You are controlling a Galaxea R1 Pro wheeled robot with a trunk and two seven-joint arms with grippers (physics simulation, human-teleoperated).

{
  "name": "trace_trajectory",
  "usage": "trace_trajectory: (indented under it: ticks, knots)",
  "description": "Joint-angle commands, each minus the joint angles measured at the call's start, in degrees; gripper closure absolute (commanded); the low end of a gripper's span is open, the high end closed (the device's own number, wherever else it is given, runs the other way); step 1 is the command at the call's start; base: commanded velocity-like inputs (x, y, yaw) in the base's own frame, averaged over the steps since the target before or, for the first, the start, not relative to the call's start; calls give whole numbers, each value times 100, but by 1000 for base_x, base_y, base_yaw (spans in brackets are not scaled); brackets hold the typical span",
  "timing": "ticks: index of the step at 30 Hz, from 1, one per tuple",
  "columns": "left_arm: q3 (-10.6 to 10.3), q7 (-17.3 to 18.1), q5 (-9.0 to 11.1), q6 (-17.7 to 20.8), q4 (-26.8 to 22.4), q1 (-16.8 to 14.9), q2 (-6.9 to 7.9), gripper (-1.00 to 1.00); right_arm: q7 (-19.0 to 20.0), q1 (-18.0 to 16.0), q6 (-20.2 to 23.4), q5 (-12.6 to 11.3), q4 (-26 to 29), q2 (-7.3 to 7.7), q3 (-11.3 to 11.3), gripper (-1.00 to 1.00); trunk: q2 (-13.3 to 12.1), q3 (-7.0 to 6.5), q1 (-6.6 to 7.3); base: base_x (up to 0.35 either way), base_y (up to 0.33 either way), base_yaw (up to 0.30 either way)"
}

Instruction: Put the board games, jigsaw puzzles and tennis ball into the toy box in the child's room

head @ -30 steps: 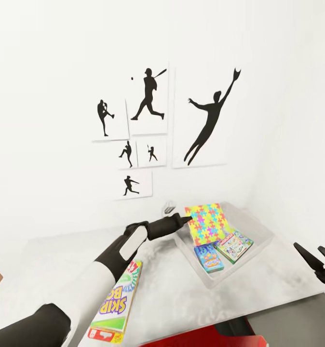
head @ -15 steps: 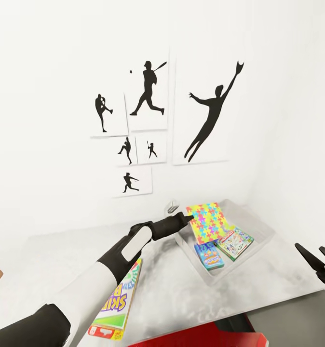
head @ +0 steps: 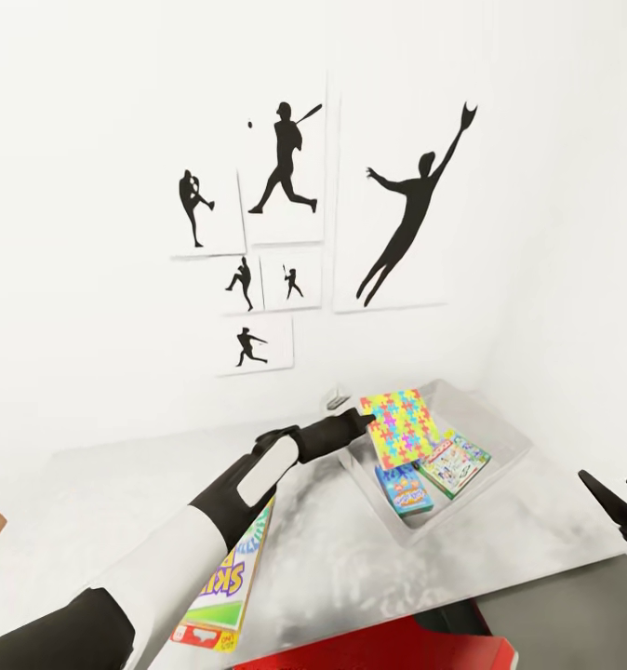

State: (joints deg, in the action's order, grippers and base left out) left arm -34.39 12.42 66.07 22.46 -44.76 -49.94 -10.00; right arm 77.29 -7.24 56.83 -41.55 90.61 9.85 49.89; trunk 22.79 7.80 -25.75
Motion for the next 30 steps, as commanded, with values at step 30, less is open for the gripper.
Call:
trace_trajectory:
  ticks: [30]
  knots:
    - [-220, -433, 55, 47, -535, -6, 0, 100, 6, -5, 39, -11, -8, 5, 4, -100, 13, 296, -3, 0, 0, 0]
